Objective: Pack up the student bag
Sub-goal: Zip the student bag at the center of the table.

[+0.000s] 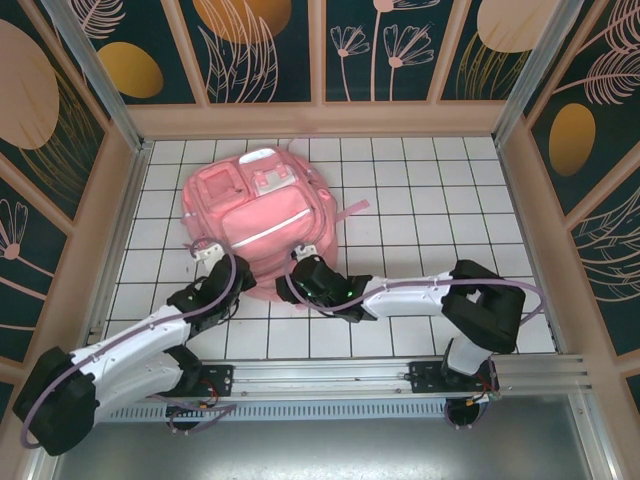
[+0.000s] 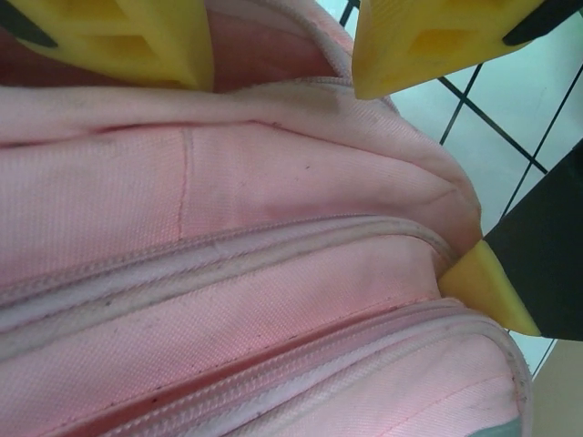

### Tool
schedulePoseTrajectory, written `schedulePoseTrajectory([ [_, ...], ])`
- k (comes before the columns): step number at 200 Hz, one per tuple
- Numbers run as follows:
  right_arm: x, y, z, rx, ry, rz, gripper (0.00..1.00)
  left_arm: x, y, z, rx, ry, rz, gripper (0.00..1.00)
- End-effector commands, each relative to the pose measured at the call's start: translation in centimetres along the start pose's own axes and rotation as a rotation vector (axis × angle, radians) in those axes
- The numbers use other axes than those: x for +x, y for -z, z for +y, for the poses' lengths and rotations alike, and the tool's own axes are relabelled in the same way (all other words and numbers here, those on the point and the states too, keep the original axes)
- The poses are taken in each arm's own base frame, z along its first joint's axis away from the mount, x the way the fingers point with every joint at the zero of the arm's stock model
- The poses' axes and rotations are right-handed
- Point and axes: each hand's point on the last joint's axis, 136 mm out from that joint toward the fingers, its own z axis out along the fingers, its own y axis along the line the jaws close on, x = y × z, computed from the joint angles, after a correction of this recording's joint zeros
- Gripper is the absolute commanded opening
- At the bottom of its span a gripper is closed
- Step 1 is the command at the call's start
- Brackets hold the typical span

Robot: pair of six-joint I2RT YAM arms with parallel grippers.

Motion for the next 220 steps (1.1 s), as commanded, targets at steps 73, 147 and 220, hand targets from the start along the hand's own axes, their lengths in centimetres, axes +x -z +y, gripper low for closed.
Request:
schedulePoseTrajectory([
  [73, -1.7, 3.9, -1.3, -0.03, -0.088, -0.15, 0.45, -0.1, -0.6, -11.7, 0.357, 0.031, 0.144, 0.0],
  [147, -0.7, -1.1, 0.6, -0.026, -0.171, -0.174, 0.45, -0.2, -0.4, -12.8, 0.379, 0.014, 0.168, 0.0],
  [220, -1.8, -4.1, -1.5, 0.159, -0.142, -0.262, 0.44, 0.0, -0.5, -13.3, 0.387, 0.016, 0.183, 0.0],
])
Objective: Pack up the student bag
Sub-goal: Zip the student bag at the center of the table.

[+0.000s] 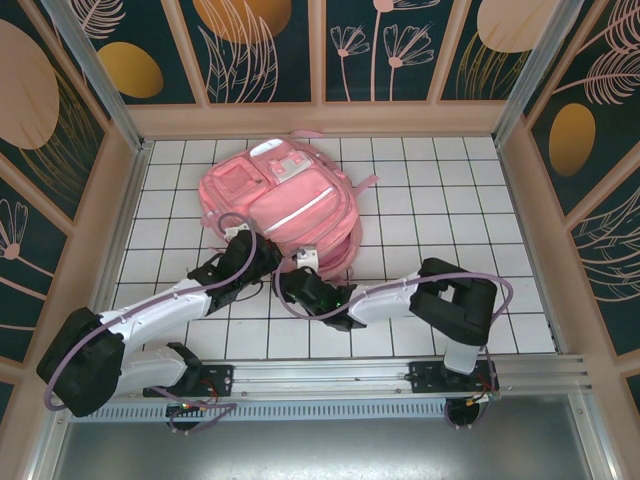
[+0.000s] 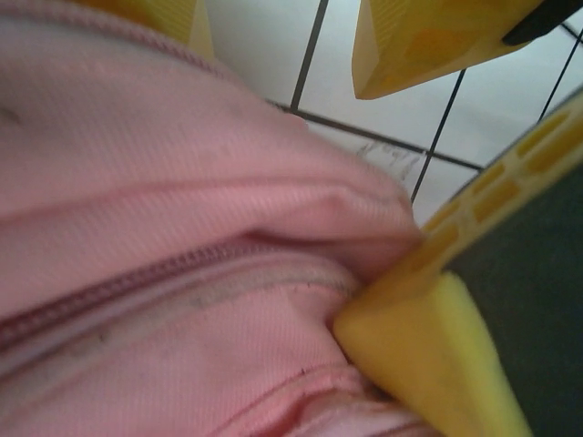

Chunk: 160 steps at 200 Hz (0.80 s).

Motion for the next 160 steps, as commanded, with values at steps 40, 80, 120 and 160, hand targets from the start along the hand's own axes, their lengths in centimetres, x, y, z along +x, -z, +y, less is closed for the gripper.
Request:
schedulePoseTrajectory([
  [40, -1.6, -1.7, -0.9, 0.095, -0.034, -0.131, 0.43, -0.7, 0.2, -4.7, 0.162, -0.011, 0.02, 0.0],
  [80, -1.8, -2.4, -0.5, 0.094, -0.009, -0.14, 0.22, -0.8, 0.3, -4.6, 0.153, -0.007, 0.016, 0.0],
  [120, -2.1, -0.8, -1.2, 0.084, -0.026, -0.15, 0.0, -1.6, 0.8, -3.7, 0.106, -0.017, -0.025, 0.0],
  [160, -2.8, 2.0, -3.2, 0.11, -0.048, -0.167, 0.0, -2.5, 1.3, -1.7, 0.007, -0.043, -0.079, 0.0],
])
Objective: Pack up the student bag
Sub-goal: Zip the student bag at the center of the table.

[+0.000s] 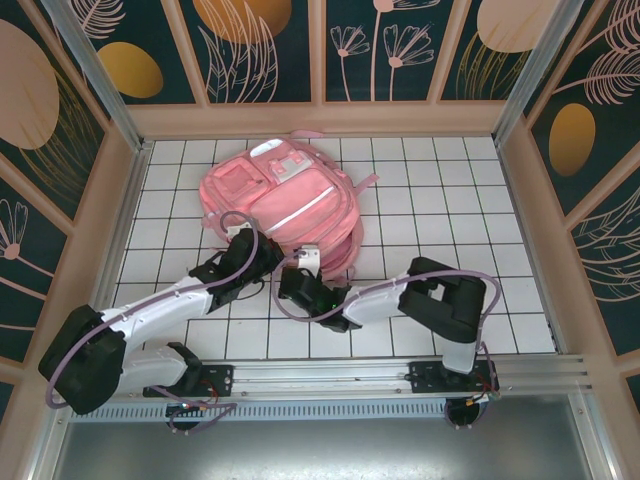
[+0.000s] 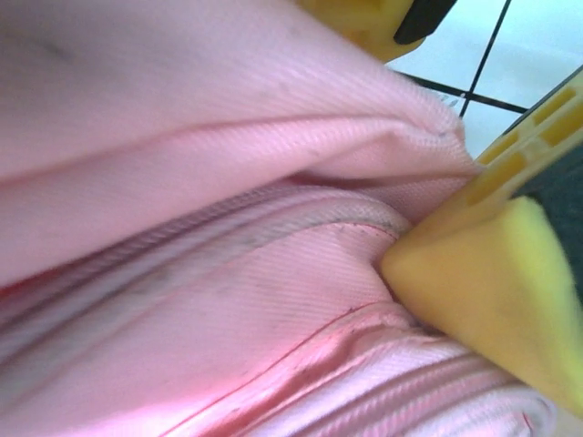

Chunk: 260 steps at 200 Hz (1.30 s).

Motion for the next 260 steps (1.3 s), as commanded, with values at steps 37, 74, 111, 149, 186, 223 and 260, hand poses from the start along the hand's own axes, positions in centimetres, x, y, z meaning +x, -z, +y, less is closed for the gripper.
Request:
schedulePoseTrajectory([
  [37, -2.2, 3.7, -4.6, 0.09, -0.045, -0.067, 0.0, -3.5, 2.5, 1.0, -0.067, -0.046, -0.155, 0.0],
  [74, -2.2, 4.8, -6.9, 0.098, -0.061, -0.056, 0.0, -4.3, 3.6, 1.5, -0.053, -0.037, -0.182, 0.0],
  [111, -2.4, 4.7, -4.7, 0.019, -0.031, -0.049, 0.1, -3.5, 3.1, -0.1, 0.003, -0.064, -0.113, 0.25],
  [149, -2.7, 4.3, -3.4, -0.005, -0.008, -0.031, 0.17, -3.2, 4.7, 0.0, 0.039, -0.093, -0.117, 0.48],
  [186, -2.9, 4.3, -2.2, -0.051, 0.01, -0.014, 0.19, -1.3, 5.7, 2.7, 0.047, -0.103, -0.113, 0.45],
  [223, -2.7, 4.3, -1.2, -0.086, 0.011, -0.002, 0.24, 0.8, 5.0, 5.8, 0.017, -0.064, -0.092, 0.45],
  [260, -2.6, 4.4, -1.1, -0.082, 0.007, -0.001, 0.27, 2.4, 4.2, 5.0, 0.149, -0.08, -0.064, 0.41],
])
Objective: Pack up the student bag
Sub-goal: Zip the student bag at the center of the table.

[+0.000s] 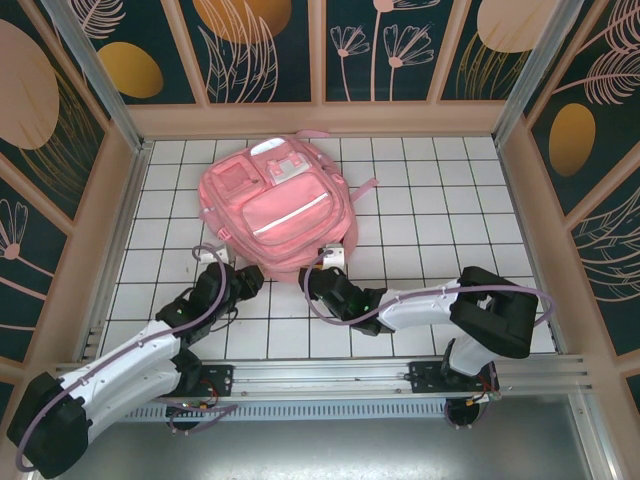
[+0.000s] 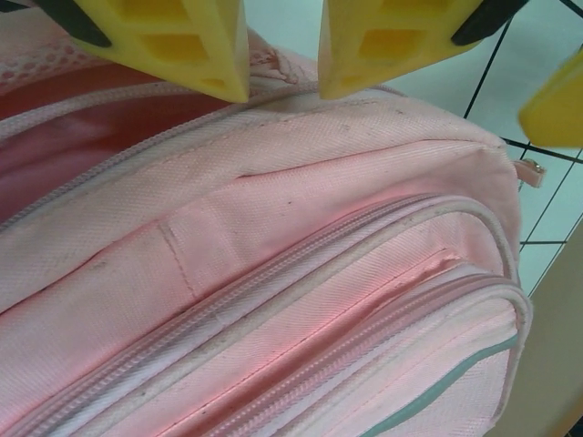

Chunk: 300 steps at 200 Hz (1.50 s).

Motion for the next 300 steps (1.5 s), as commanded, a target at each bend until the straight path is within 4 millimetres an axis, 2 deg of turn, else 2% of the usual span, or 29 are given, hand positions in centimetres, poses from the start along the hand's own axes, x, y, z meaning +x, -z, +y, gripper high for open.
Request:
schedulePoseTrajectory([
  [1, -0.6, 0.0, 1.3, -0.031, -0.011, -0.015, 0.27, -0.1, -0.1, -1.9, 0.126, -0.008, -0.021, 0.41],
  [43, -1.7, 0.9, 1.4, -0.047, -0.026, -0.038, 0.29, 0.2, 0.1, -0.2, 0.101, -0.1, -0.067, 0.44],
  [85, -2.1, 1.3, 1.8, -0.07, -0.044, -0.041, 0.29, -0.1, -0.5, -0.1, 0.082, -0.159, -0.097, 0.45],
  [104, -1.8, 1.4, 1.7, -0.073, -0.039, -0.035, 0.29, -0.3, -0.9, -0.3, 0.063, -0.153, -0.087, 0.53],
  [118, -1.4, 1.3, 1.7, -0.076, -0.039, -0.027, 0.29, -1.2, -0.7, -0.2, 0.032, -0.124, -0.113, 0.58],
  [132, -0.5, 1.0, 2.2, -0.091, -0.032, -0.009, 0.29, -1.9, -0.3, -0.7, 0.039, -0.095, -0.137, 0.55],
  [154, 0.6, 0.0, 3.6, -0.088, -0.006, 0.013, 0.3, -3.2, 0.8, -1.0, 0.028, -0.035, -0.175, 0.53],
  [161, 1.1, -0.5, 4.1, -0.083, 0.004, 0.022, 0.3, -3.6, 1.2, -1.1, 0.024, -0.015, -0.189, 0.54],
  [168, 1.5, -0.9, 4.6, -0.076, 0.014, 0.028, 0.3, -4.1, 1.7, -1.0, 0.013, 0.01, -0.204, 0.6],
  [183, 2.1, -1.9, 5.8, -0.058, 0.03, 0.038, 0.33, -5.1, 2.7, -1.2, 0.005, 0.037, -0.234, 0.6],
  [193, 2.5, -2.7, 6.3, -0.032, 0.036, 0.041, 0.36, -5.6, 3.3, -0.7, -0.037, 0.06, -0.252, 0.6],
  [199, 2.8, -3.2, 6.5, -0.01, 0.037, 0.046, 0.36, -6.0, 3.7, -0.1, -0.075, 0.079, -0.265, 0.65],
  [211, 3.1, -4.1, 6.8, 0.017, 0.032, 0.052, 0.36, -6.6, 4.5, 0.6, -0.13, 0.097, -0.29, 0.66],
  [241, 4.0, -6.0, 6.5, 0.104, 0.012, 0.06, 0.37, -8.1, 6.4, 1.4, -0.191, 0.155, -0.342, 0.76],
  [275, 4.3, -7.4, 6.1, 0.193, 0.008, 0.062, 0.38, -10.0, 8.4, 1.5, -0.224, 0.174, -0.421, 0.78],
  [300, 4.7, -8.0, 5.7, 0.252, 0.003, 0.067, 0.39, -10.4, 8.9, 1.3, -0.219, 0.176, -0.434, 0.78],
])
